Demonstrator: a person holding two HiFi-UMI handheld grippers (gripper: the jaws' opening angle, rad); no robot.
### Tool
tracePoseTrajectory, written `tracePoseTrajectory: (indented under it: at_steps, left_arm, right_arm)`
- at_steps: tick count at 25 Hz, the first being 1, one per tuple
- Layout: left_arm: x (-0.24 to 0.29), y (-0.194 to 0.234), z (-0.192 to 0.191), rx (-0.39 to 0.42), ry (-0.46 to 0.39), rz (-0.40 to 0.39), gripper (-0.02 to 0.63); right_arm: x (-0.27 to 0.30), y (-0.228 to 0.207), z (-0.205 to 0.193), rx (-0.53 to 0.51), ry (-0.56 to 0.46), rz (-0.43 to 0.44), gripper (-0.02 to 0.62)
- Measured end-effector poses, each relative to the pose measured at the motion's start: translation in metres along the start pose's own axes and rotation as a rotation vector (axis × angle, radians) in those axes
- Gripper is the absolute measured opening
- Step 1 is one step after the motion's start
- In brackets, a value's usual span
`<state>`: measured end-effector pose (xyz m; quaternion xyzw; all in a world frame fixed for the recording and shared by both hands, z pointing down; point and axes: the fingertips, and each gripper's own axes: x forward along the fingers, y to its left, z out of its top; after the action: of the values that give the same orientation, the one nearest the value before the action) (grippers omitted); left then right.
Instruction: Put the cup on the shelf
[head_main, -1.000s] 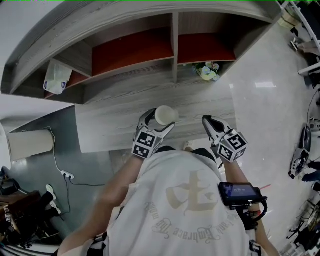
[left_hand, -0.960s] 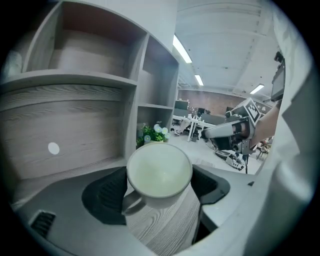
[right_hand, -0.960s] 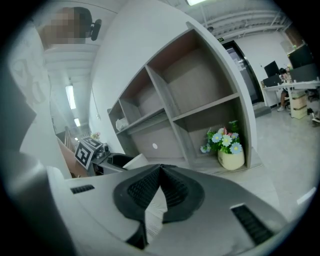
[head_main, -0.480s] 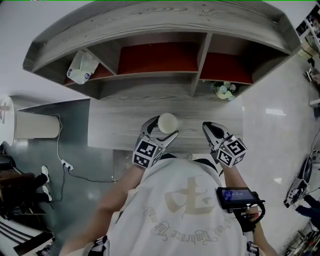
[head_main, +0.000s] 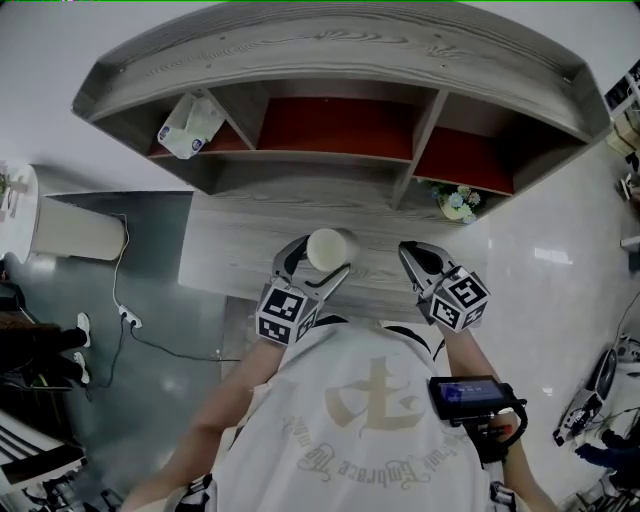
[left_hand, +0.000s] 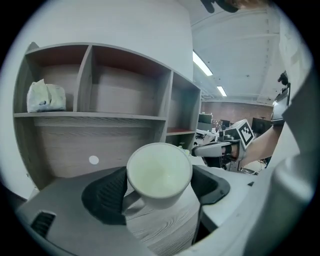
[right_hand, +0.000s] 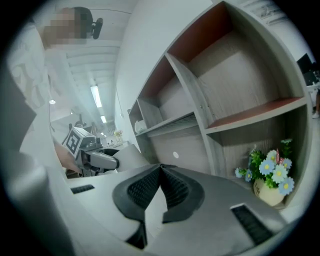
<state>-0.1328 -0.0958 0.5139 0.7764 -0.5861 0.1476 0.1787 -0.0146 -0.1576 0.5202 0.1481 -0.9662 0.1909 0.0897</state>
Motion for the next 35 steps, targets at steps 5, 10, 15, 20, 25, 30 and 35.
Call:
tracePoseTrajectory:
  at_steps: [5, 10, 15, 20, 25, 30, 35]
  left_arm:
    - [-0.011, 0.009, 0.031, -0.02, -0.064, 0.04, 0.408]
    - [-0.022, 0.026, 0.065, -0.011, -0.115, 0.092, 0.408]
    - [-0.029, 0.033, 0.091, 0.003, -0.16, 0.125, 0.408]
    - [-0.035, 0.036, 0.115, 0.029, -0.197, 0.138, 0.408]
    - [-0.022, 0.047, 0.132, 0.049, -0.199, 0.156, 0.407]
    - [-0.009, 0.058, 0.152, 0.072, -0.204, 0.173, 0.405]
    - [0.001, 0.069, 0.175, 0.094, -0.212, 0.197, 0.403]
  right_arm:
    - [0.004, 0.001, 0.013, -0.014, -0.01, 0.028, 0.003]
    - [0.012, 0.003, 0.024, 0.006, -0.042, 0.05, 0.003]
    - [0.016, 0.003, 0.029, -0.001, -0.05, 0.07, 0.003]
    - [0.013, 0.001, 0.029, 0.011, -0.061, 0.066, 0.003]
    - [0.013, -0.005, 0.03, 0.021, -0.075, 0.061, 0.003]
    - [0.016, -0.011, 0.037, 0.018, -0.089, 0.065, 0.003]
    - [0.018, -0.012, 0.041, 0.019, -0.095, 0.068, 0.003]
